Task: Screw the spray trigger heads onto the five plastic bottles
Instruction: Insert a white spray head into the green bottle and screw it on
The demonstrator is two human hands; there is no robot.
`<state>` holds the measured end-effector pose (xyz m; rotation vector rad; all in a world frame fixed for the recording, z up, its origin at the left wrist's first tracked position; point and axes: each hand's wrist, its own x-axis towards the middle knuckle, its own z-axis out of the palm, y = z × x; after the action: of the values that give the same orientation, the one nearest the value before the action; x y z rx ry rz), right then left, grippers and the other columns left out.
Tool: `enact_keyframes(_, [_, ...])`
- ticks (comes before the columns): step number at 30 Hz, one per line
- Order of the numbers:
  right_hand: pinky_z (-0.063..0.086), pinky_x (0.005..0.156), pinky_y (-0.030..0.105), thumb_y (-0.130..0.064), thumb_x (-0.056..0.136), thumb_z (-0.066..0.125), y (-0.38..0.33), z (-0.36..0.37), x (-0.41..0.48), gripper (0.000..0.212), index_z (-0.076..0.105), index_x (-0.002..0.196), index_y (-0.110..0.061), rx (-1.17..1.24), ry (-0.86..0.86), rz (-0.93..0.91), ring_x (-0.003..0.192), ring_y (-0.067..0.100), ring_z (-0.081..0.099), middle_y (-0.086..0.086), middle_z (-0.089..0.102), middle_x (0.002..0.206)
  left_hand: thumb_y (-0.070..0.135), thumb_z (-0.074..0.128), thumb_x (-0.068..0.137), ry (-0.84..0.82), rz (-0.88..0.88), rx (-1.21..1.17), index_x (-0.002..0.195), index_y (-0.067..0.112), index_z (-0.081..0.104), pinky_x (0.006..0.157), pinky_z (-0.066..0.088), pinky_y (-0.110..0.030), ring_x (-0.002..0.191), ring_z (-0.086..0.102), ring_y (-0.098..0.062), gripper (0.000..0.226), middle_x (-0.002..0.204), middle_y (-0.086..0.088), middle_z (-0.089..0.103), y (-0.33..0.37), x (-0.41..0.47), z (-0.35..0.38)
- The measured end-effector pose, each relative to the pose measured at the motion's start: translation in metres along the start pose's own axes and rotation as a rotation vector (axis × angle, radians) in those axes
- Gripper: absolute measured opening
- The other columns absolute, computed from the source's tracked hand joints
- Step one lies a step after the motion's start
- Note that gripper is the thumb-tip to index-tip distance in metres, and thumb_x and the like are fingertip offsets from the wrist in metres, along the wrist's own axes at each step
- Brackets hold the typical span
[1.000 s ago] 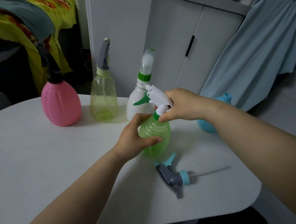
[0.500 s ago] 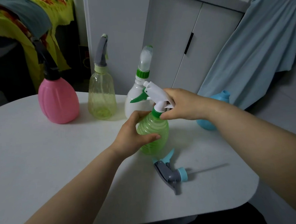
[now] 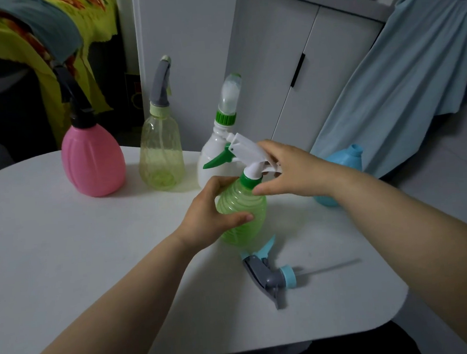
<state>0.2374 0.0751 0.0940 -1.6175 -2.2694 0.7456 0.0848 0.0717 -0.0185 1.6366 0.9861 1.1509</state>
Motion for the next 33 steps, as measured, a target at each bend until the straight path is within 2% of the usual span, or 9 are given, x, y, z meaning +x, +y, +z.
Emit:
enact_keyframes(4, [0.037, 0.055, 0.011, -0.015, 0.071, 0.070, 0.000, 0.002, 0.003, 0.020, 0.055, 0.079, -0.024, 0.069, 0.040, -0.013, 0.067, 0.008, 0.050, -0.010, 0.055, 0.071, 0.013, 0.079, 0.060, 0.008, 0.000, -0.004, 0.097, 0.033, 0.044, 0.074, 0.037, -0.004, 0.105, 0.049, -0.008, 0.055, 0.099, 0.016, 0.052, 0.000, 0.000, 0.000])
enact_keyframes(6, [0.036, 0.050, 0.010, -0.020, 0.068, 0.073, 0.001, 0.005, 0.005, 0.023, 0.051, 0.070, -0.027, 0.096, 0.088, -0.006, 0.060, 0.004, 0.048, -0.011, 0.053, 0.066, 0.013, 0.079, 0.060, 0.006, -0.005, -0.006, 0.096, 0.035, 0.044, 0.074, 0.035, 0.003, 0.104, 0.049, -0.008, 0.055, 0.099, 0.016, 0.053, 0.000, 0.000, 0.001])
enact_keyframes(10, [0.038, 0.056, 0.027, -0.037, 0.065, 0.072, 0.003, 0.012, 0.007, 0.036, 0.053, 0.084, -0.013, -0.071, 0.188, -0.002, 0.063, 0.009, 0.047, -0.008, 0.050, 0.069, 0.012, 0.079, 0.060, 0.002, -0.009, -0.010, 0.095, 0.036, 0.044, 0.076, 0.035, 0.005, 0.104, 0.049, -0.006, 0.055, 0.097, 0.020, 0.052, -0.001, 0.000, 0.001])
enact_keyframes(15, [0.038, 0.055, 0.009, -0.018, 0.070, 0.069, 0.000, 0.003, 0.002, 0.031, 0.046, 0.081, -0.036, 0.065, -0.015, -0.039, 0.060, -0.008, 0.050, -0.016, 0.052, 0.075, 0.013, 0.079, 0.059, 0.007, -0.012, 0.007, 0.093, 0.038, 0.042, 0.073, 0.032, 0.008, 0.102, 0.048, -0.006, 0.056, 0.096, 0.023, 0.050, -0.001, 0.001, 0.001])
enact_keyframes(20, [0.044, 0.069, 0.030, -0.017, 0.070, 0.070, -0.003, 0.010, 0.004, 0.027, 0.058, 0.093, -0.010, 0.079, 0.097, -0.007, 0.081, 0.020, 0.057, 0.003, 0.062, 0.083, 0.013, 0.080, 0.059, 0.005, -0.005, 0.016, 0.088, 0.043, 0.042, 0.074, 0.033, 0.006, 0.103, 0.049, -0.007, 0.056, 0.096, 0.025, 0.050, -0.001, 0.000, 0.001])
enact_keyframes(23, [0.043, 0.068, 0.031, -0.022, 0.068, 0.071, -0.003, 0.016, 0.005, 0.036, 0.057, 0.097, -0.006, 0.032, 0.168, -0.030, 0.083, 0.023, 0.058, 0.008, 0.062, 0.089, 0.013, 0.080, 0.059, 0.004, -0.004, 0.021, 0.089, 0.042, 0.042, 0.074, 0.033, 0.007, 0.102, 0.049, -0.005, 0.056, 0.096, 0.025, 0.050, 0.000, 0.000, 0.001])
enact_keyframes(25, [0.045, 0.067, 0.025, -0.020, 0.068, 0.072, 0.002, 0.014, 0.003, 0.032, 0.058, 0.096, -0.015, 0.101, 0.144, -0.041, 0.083, 0.015, 0.059, 0.002, 0.063, 0.089, 0.012, 0.080, 0.059, -0.001, -0.003, 0.023, 0.092, 0.039, 0.043, 0.074, 0.032, 0.007, 0.101, 0.049, -0.005, 0.056, 0.096, 0.025, 0.050, 0.000, 0.001, 0.001])
enact_keyframes(28, [0.045, 0.067, 0.005, -0.010, 0.072, 0.069, 0.015, 0.010, -0.004, 0.039, 0.053, 0.094, -0.038, 0.341, -0.005, -0.053, 0.076, -0.011, 0.058, -0.017, 0.060, 0.089, 0.009, 0.079, 0.059, -0.018, -0.003, 0.008, 0.090, 0.039, 0.042, 0.078, 0.035, 0.003, 0.103, 0.049, -0.007, 0.057, 0.096, 0.023, 0.051, 0.000, 0.001, -0.001])
enact_keyframes(33, [0.048, 0.075, 0.007, 0.000, 0.075, 0.062, 0.032, 0.035, -0.004, 0.035, 0.059, 0.093, -0.030, 0.603, 0.067, -0.046, 0.081, -0.008, 0.062, -0.010, 0.064, 0.093, 0.006, 0.078, 0.060, -0.040, 0.008, -0.023, 0.091, 0.040, 0.042, 0.088, 0.040, -0.019, 0.106, 0.051, -0.011, 0.058, 0.099, 0.018, 0.054, 0.000, 0.002, -0.001])
